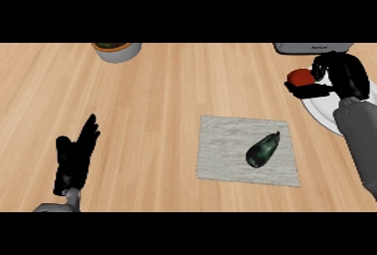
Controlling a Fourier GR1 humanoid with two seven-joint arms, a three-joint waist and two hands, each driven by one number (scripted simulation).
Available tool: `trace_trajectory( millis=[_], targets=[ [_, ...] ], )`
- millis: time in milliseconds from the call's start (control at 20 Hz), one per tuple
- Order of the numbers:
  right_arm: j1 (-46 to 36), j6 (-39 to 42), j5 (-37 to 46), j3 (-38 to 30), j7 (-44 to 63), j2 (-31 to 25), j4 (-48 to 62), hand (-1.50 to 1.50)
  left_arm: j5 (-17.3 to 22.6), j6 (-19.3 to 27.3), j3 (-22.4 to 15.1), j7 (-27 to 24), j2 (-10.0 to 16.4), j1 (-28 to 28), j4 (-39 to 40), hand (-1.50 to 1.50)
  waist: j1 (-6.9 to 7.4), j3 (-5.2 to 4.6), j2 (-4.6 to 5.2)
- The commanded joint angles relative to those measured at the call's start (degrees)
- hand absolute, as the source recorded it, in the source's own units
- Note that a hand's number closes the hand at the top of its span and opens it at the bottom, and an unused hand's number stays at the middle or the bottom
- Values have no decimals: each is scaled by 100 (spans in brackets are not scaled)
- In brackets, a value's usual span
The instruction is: Pick the bell pepper from the placemat and place it in the plate
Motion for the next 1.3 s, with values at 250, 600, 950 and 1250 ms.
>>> trace_trajectory(
  millis=[250,600,950,1250],
  targets=[
    [579,205,-144,-444,1297,-450,-1312,150,-363,147,-229,149,-234,77,-322,0,133,6,51],
    [-179,-33,-176,-971,485,-1071,782,150,-339,-122,-120,80,-204,8,-160,0,253,12,96],
    [-641,-37,-49,-1108,-123,-1569,2256,150,-442,-69,-79,7,-409,-369,258,0,310,18,134],
    [-532,581,-25,-1067,-466,-1538,3024,150,-290,-293,34,-85,-281,-350,157,0,388,26,176]
  ],
)
